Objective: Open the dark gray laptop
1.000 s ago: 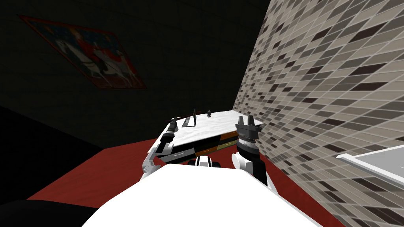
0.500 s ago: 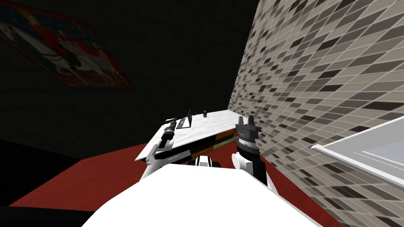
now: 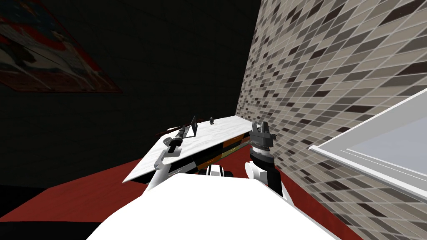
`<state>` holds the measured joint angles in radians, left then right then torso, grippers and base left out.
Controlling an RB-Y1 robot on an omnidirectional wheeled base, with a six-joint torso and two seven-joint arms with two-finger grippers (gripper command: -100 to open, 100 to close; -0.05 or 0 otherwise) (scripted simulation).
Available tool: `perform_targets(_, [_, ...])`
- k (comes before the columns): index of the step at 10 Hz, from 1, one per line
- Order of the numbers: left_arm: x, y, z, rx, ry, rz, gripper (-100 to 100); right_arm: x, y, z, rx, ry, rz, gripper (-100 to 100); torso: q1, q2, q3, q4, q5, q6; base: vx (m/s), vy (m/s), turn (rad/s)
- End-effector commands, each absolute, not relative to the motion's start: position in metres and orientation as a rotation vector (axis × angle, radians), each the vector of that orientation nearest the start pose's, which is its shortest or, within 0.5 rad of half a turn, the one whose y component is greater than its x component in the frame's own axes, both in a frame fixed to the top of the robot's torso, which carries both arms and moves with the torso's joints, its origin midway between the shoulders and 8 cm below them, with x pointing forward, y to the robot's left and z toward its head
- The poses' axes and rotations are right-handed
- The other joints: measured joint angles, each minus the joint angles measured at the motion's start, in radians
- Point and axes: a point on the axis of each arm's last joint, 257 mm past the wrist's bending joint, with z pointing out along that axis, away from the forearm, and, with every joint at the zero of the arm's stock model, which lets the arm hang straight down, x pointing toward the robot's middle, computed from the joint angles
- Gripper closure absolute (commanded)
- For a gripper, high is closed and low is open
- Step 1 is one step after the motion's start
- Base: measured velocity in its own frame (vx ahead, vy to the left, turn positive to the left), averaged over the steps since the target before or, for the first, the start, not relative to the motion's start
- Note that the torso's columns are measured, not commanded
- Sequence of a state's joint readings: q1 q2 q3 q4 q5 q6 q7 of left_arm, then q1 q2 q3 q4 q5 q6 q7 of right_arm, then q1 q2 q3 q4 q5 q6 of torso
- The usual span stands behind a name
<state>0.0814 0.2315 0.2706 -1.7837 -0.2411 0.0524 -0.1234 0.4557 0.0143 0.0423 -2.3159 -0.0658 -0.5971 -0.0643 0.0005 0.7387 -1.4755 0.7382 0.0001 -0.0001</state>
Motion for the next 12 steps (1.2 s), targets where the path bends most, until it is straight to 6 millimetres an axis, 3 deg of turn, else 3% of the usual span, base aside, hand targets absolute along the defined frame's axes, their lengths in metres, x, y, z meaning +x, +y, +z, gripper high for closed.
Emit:
perform_targets(1, [0.509,0.453,-0.144,-0.859,1.221,-0.479,-100,0.32,-0.268,0.07,0.593,0.42,1.496,0,0.0,-0.001,-0.001,0.0,0.0,0.0,0.05,-0.092,-0.143])
perform_targets(8, [0.519,0.51,-0.164,-0.92,1.277,-0.297,-100,0.32,-0.268,0.07,0.593,0.42,1.496,0,0.0,0.0,0.0,0.0,0.0,0.0,0.037,-0.072,-0.112])
perform_targets(10, [0.518,0.506,-0.163,-0.915,1.274,-0.311,-100,0.32,-0.268,0.07,0.593,0.42,1.496,0,0.001,0.0,0.0,0.0,0.0,0.0,0.01,-0.02,-0.009])
perform_targets(11, [0.518,0.505,-0.163,-0.915,1.273,-0.311,100,0.32,-0.268,0.07,0.593,0.42,1.496,0,0.002,0.001,0.0,0.0,0.001,0.0,0.0,0.0,0.0])
perform_targets(12, [0.523,0.501,-0.165,-0.966,1.246,-0.375,100,0.32,-0.268,0.07,0.593,0.42,1.496,0,0.001,0.0,0.0,0.0,0.0,0.0,-0.032,0.068,0.061])
